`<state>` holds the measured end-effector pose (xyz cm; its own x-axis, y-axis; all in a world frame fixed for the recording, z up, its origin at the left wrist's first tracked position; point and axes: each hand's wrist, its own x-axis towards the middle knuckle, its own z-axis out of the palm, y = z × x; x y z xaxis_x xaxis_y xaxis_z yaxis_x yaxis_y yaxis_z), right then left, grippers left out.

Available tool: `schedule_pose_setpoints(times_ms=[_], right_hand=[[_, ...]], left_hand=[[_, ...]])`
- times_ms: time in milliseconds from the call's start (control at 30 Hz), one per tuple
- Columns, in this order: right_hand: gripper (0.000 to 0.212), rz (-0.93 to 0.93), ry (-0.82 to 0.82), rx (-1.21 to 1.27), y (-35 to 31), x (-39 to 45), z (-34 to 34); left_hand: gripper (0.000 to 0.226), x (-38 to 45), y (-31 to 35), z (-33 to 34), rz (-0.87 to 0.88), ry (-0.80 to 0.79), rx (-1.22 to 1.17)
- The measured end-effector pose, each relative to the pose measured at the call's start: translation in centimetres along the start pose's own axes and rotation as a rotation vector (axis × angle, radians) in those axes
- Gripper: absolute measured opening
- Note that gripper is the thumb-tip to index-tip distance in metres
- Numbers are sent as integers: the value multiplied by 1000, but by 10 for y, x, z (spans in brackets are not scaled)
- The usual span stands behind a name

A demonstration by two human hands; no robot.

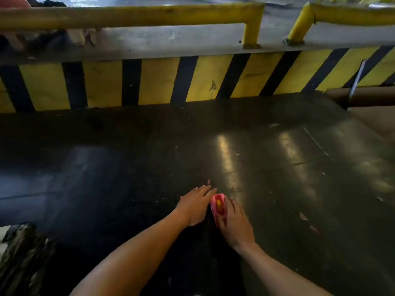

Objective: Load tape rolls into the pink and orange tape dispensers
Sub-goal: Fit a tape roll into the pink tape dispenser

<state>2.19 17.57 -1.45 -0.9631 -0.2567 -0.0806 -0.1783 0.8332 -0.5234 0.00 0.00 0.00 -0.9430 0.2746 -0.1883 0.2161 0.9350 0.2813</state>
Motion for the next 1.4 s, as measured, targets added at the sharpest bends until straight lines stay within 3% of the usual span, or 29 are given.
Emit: schedule_pose_setpoints(times_ms=[200, 367, 533, 733, 1067, 1400], right_hand=[[73, 63, -6, 95, 4, 7, 17], [75, 66, -45, 87, 12, 11, 20], [62, -130, -172, 89, 39, 5, 8], [56, -322, -292, 5, 59, -12, -10], [22, -436, -38, -71, 39, -70, 22], [16, -558, -23, -135, 17, -83, 35]], left_hand=[[91, 26, -1, 11, 70, -177, 22], [80, 29, 1, 17, 77, -122, 37], [68, 12, 2, 27, 70, -71, 147], [62, -27, 20, 36, 31, -56, 103], [66, -107, 30, 69, -122, 22, -123], [66, -136, 23, 70, -199, 42, -144]])
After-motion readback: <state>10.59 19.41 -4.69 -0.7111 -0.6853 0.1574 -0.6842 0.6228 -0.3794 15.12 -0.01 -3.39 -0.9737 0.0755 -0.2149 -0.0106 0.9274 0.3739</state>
